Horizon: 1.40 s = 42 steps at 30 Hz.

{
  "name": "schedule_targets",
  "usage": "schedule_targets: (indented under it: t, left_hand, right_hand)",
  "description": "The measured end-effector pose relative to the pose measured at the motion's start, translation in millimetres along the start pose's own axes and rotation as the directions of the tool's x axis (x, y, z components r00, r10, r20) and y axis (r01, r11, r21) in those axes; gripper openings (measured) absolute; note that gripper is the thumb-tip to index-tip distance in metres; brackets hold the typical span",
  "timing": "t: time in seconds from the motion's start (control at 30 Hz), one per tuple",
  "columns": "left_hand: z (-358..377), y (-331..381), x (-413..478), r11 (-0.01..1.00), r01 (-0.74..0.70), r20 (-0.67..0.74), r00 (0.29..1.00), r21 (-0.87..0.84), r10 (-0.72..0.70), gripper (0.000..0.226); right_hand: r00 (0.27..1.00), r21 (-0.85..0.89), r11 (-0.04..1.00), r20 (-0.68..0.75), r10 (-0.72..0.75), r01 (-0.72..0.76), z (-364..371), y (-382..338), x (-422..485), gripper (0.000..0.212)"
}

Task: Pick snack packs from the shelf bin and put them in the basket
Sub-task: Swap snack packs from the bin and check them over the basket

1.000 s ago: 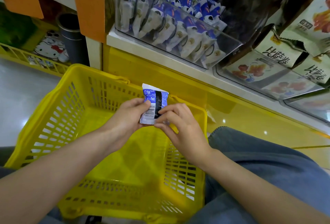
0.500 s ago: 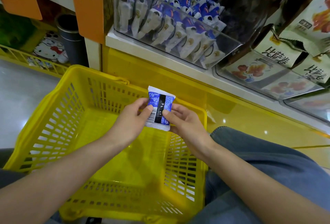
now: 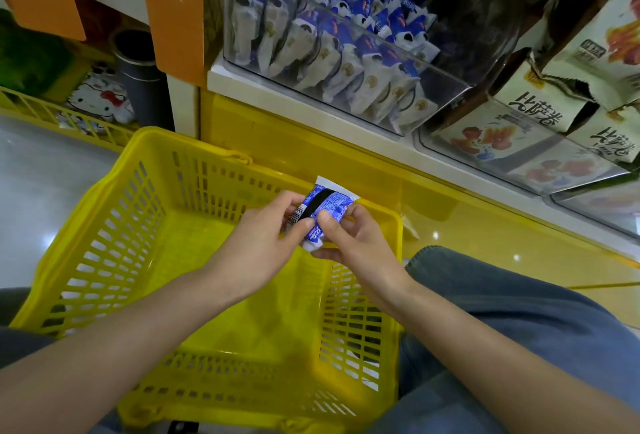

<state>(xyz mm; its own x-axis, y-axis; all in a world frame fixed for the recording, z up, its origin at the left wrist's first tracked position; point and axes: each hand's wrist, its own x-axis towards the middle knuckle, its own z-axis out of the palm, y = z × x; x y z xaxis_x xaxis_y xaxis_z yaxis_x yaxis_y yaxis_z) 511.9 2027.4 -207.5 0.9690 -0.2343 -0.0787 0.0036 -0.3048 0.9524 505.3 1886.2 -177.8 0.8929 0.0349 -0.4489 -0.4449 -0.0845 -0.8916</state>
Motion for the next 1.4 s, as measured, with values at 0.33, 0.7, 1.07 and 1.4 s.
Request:
schedule_targets:
  t: [0.33, 0.7, 1.07, 1.4]
  left_hand:
    - [-5.9, 1.0, -5.5, 0.887, -0.046, 0.064, 0.998, 0.459, 0.018, 0.024]
    - [-8.6, 4.8, -4.8, 0.894, -0.026, 0.029, 0.999, 0.446, 0.015, 0.027]
    - [-7.4, -5.5, -0.1, 0.957, -0.049, -0.035, 0.997, 0.285, 0.061, 0.009]
    - [-6.7, -9.8, 2.6, 0.960, -0.052, -0.078, 0.994, 0.276, 0.076, 0.019]
  right_hand:
    - [0.990, -0.273, 0.952, 0.002, -0.141, 0.136, 6.4, 16.2, 1.1, 0.024]
    - [0.970, -0.486, 0.846, 0.019, -0.242, 0.221, 6.2, 20.1, 2.3, 0.034]
    - [0.963, -0.596, 0.758, 0.128, -0.237, 0.265, 3.9, 18.2, 3.6, 0.033]
    - [0.970, -0.581, 0.777, 0.136, -0.203, 0.244, 4.2, 16.4, 5.2, 0.047]
